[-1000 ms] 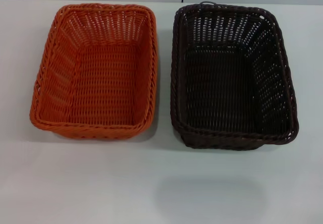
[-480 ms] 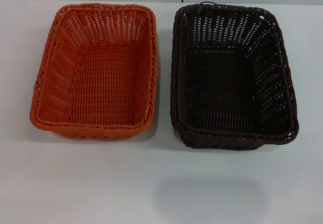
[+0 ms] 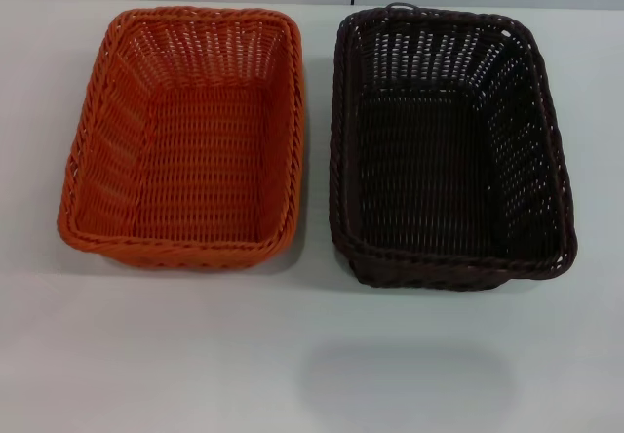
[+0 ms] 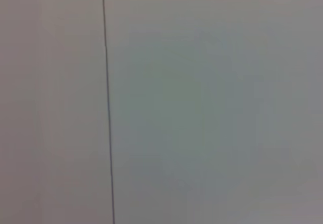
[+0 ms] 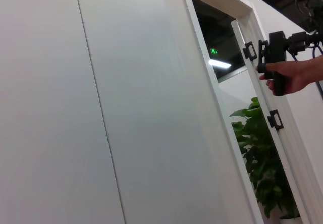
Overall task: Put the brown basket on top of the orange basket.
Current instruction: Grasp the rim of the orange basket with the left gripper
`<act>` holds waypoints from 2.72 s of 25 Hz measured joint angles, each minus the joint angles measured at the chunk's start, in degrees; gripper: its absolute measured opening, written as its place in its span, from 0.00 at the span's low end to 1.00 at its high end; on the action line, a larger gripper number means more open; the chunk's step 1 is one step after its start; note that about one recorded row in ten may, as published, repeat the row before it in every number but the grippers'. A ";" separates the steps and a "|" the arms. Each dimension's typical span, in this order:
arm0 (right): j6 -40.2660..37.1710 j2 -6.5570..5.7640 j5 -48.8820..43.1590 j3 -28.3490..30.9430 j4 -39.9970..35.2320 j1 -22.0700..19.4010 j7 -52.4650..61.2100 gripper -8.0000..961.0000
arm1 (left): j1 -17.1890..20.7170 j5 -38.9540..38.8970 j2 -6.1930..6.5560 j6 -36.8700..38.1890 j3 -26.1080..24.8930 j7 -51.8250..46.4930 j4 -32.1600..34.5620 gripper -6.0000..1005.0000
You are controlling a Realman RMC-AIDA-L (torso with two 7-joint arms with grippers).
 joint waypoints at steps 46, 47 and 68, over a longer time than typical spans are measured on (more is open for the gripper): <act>-3.49 -0.44 -0.62 -2.11 1.88 2.19 0.01 0.84 | 5.35 17.21 4.39 -49.81 10.47 -12.50 49.67 0.82; -3.49 -0.45 -0.62 -2.11 1.88 2.26 0.01 0.84 | 5.35 17.21 4.39 -49.81 10.47 -12.50 49.67 0.82; -3.65 -0.43 -0.59 -2.04 3.07 2.80 0.05 0.84 | 6.68 32.35 5.66 -57.95 13.00 -27.64 56.58 0.82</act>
